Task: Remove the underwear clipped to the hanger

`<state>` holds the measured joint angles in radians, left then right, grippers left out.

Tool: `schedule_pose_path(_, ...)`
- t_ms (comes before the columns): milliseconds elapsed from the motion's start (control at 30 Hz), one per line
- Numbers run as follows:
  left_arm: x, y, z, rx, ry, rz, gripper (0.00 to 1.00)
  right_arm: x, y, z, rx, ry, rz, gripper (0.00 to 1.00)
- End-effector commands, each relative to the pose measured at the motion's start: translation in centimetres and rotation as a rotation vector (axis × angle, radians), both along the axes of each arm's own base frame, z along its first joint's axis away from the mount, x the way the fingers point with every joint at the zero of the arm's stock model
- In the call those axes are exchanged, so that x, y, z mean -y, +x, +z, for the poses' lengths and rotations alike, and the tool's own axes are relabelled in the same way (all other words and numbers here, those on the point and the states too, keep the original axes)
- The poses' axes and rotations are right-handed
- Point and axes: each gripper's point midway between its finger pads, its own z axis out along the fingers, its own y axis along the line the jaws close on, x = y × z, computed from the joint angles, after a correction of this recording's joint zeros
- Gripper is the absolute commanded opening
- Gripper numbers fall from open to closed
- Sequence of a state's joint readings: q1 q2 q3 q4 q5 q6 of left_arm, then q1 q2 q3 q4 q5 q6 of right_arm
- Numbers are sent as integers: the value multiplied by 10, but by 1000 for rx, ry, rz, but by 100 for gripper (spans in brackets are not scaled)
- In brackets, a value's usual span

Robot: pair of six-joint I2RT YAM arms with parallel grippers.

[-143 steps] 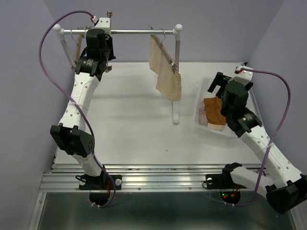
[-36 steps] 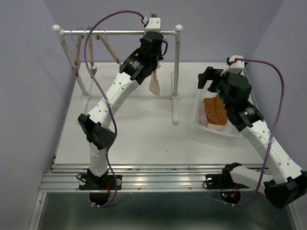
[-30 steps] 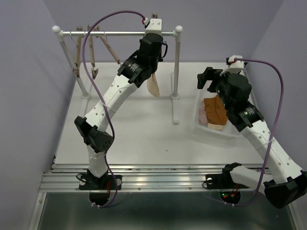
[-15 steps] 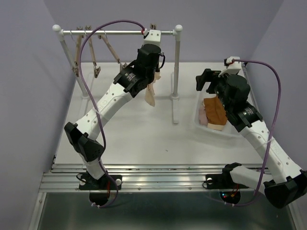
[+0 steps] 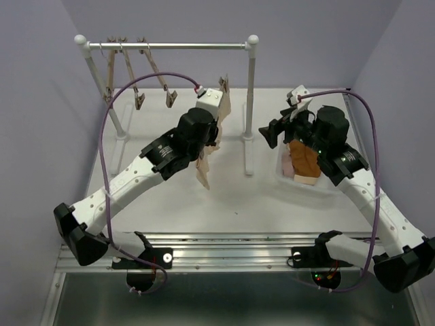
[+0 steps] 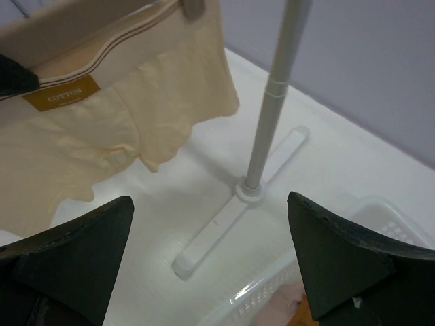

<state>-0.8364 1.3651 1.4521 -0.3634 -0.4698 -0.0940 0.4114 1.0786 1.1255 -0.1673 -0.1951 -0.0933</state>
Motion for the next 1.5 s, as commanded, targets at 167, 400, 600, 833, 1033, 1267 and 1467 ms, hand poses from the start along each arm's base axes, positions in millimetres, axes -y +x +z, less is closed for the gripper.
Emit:
schedule_pose_path(167,1,-118,-33,-58,-142,-432,0,-56,-53,-28,44,-263,635,100)
schedule_pose_path(400,-15,-138,-62,-114,-64,-477,0,-56,-85,-26,103,-479,989,100)
schedule_pose_path(600,-16,-134,-77,-140,108,-518,0,-41,-88,-41,12,-599,1061,100)
schedule_pose_path(833,-15,-134,-55,-82,138,-557,0,-47,-81,-37,15,-565,1031,100)
schedule_pose_path(1033,-8,-139,-50,-75,159,-599,0,-67,-69,-40,1,-532,1002,100)
schedule_pose_path(1267,-9,-145,-50,-78,178,-608,0,-82,-60,-37,19,-509,986,100)
schedule_pose_path(1467,-10,-147,-47,-68,174,-604,0,-86,-68,-50,1,-554,1030,100)
